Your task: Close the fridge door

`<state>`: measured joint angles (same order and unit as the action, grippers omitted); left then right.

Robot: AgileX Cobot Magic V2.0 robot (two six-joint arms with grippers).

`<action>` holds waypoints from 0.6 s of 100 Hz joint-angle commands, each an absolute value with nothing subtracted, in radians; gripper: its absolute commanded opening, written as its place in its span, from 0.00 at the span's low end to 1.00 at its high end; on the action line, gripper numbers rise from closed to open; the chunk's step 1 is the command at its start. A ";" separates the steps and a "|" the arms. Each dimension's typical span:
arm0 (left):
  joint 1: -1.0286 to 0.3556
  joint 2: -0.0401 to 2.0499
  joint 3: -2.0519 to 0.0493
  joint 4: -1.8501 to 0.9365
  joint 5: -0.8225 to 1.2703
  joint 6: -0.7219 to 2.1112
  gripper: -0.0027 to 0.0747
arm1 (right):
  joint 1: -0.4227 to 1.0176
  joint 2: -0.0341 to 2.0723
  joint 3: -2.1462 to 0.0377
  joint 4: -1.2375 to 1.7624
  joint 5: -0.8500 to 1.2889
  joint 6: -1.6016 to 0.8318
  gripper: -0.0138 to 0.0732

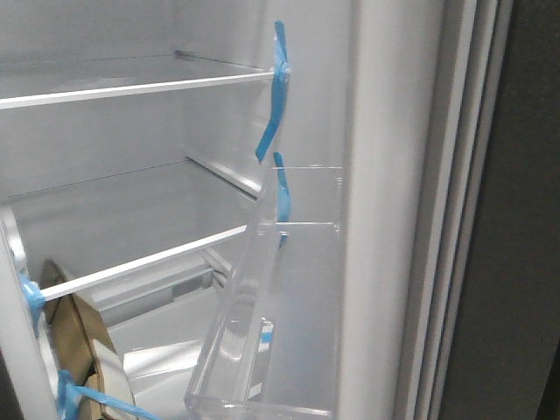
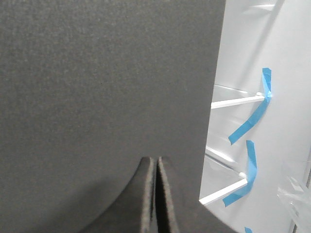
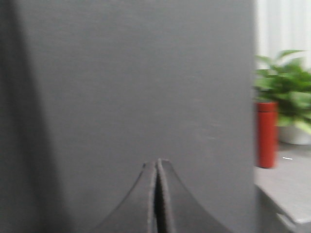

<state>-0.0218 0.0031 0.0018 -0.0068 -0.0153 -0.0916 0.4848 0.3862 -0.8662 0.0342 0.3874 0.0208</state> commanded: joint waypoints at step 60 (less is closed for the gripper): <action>-0.023 0.022 0.030 -0.008 -0.092 -0.095 0.01 | 0.685 0.582 -0.937 0.033 0.200 0.024 0.07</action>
<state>-0.0218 0.0031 0.0018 -0.0068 -0.0153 -0.0916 0.6784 0.5408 -0.8967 0.0330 0.2995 0.0207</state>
